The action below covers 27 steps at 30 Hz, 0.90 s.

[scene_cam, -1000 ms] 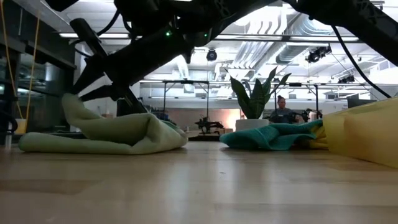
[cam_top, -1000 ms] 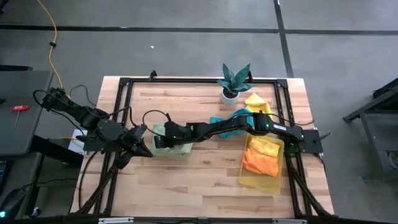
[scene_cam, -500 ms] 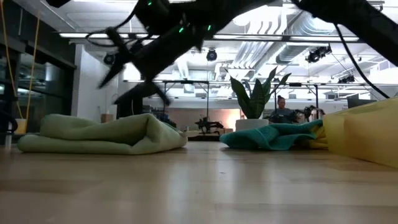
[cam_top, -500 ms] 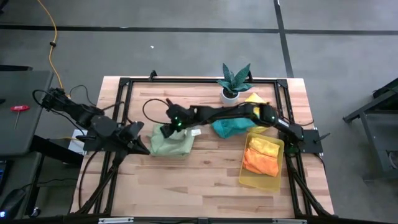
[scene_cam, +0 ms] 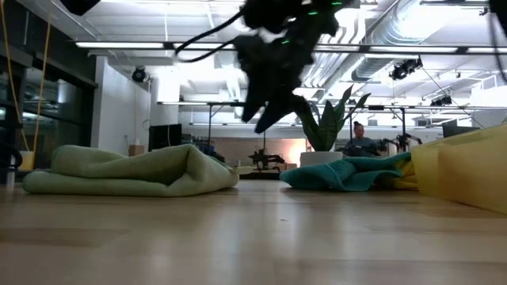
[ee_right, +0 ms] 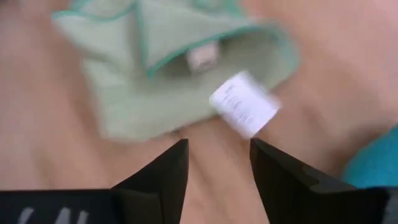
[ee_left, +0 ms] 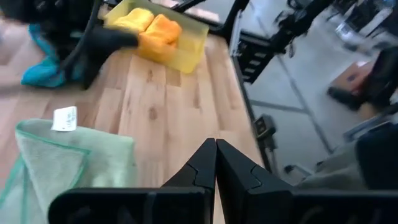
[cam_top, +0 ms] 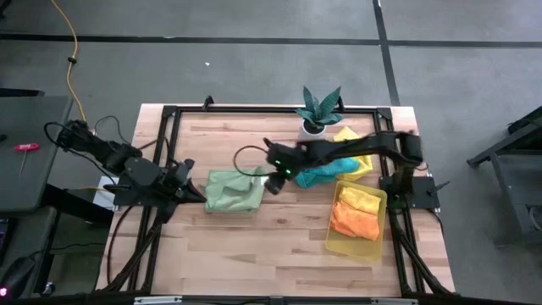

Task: Fold microfiber towels
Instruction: Fold the light green microfiber cloth

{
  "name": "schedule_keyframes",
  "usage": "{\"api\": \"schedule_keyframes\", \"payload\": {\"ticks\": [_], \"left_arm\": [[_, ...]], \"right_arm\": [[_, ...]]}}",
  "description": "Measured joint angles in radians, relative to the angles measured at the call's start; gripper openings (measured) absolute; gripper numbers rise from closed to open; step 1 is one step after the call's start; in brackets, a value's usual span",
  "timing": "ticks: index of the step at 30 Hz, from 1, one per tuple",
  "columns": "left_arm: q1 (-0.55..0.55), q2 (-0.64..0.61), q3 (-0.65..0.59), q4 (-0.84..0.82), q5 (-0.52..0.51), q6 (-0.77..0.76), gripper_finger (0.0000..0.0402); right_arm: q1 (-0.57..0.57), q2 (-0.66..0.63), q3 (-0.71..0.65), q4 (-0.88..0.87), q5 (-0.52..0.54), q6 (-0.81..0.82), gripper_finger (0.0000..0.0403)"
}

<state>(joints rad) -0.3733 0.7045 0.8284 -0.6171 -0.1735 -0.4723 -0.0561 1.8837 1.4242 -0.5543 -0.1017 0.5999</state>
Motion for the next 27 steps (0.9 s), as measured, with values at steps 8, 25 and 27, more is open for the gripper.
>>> {"api": "schedule_keyframes", "payload": {"ticks": [8, 25, 27], "left_arm": [[0.092, 0.141, 0.0, 0.006, 0.027, 0.121, 0.0], [0.391, 0.368, 0.0, -0.194, 0.007, -0.02, 0.0066], [0.4, 0.355, -0.006, -0.24, 0.001, -0.107, 0.0088]], "right_arm": [[0.114, -0.154, -0.339, 0.458, 0.022, 0.245, 0.0103], [0.181, -0.19, -0.344, 0.503, 0.175, 0.249, 0.0067], [0.18, -0.19, -0.344, 0.491, 0.175, 0.245, 0.0068]]}}
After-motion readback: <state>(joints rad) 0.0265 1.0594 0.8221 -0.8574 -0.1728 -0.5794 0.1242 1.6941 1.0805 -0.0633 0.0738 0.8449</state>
